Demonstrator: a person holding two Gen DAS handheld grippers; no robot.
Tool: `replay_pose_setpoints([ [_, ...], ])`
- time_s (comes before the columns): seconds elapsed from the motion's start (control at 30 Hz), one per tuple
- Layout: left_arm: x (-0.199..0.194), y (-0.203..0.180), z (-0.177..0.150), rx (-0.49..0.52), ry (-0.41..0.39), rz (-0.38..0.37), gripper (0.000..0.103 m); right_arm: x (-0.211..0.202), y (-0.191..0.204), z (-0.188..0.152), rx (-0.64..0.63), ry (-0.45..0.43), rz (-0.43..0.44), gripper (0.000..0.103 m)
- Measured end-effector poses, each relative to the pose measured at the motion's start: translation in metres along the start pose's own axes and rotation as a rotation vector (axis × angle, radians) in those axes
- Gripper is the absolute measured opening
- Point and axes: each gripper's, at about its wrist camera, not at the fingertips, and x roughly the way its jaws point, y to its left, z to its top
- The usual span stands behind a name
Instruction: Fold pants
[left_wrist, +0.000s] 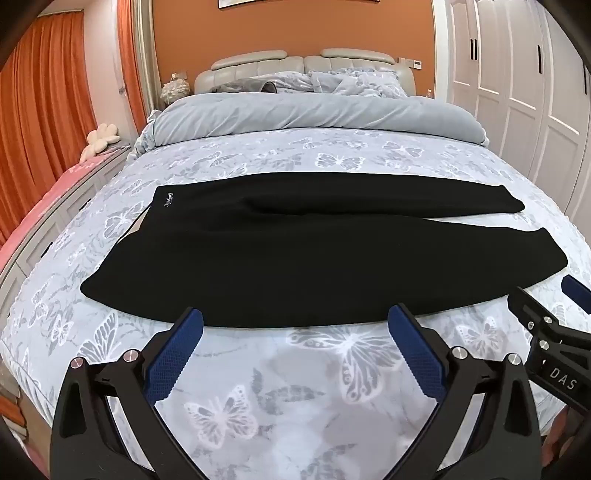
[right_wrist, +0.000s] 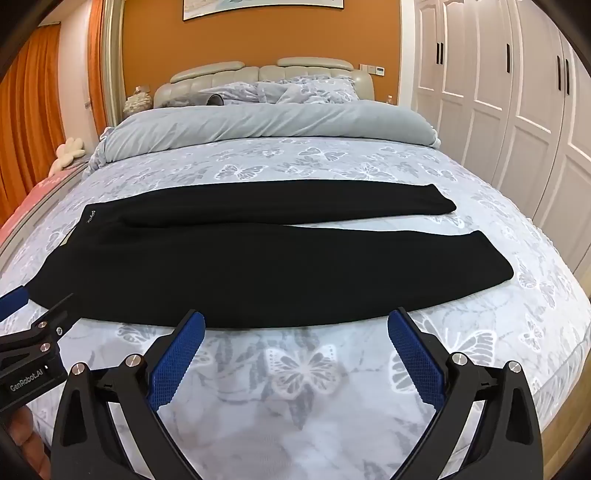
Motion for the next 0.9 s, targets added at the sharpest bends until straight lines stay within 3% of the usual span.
replay_pose_setpoints([
  [0.9,0.0036,0.0009,-0.0033,0.002,-0.002,0.004,0.098,0.0024,0.0014,-0.0006,0.002,0.009,0.005,0.098],
])
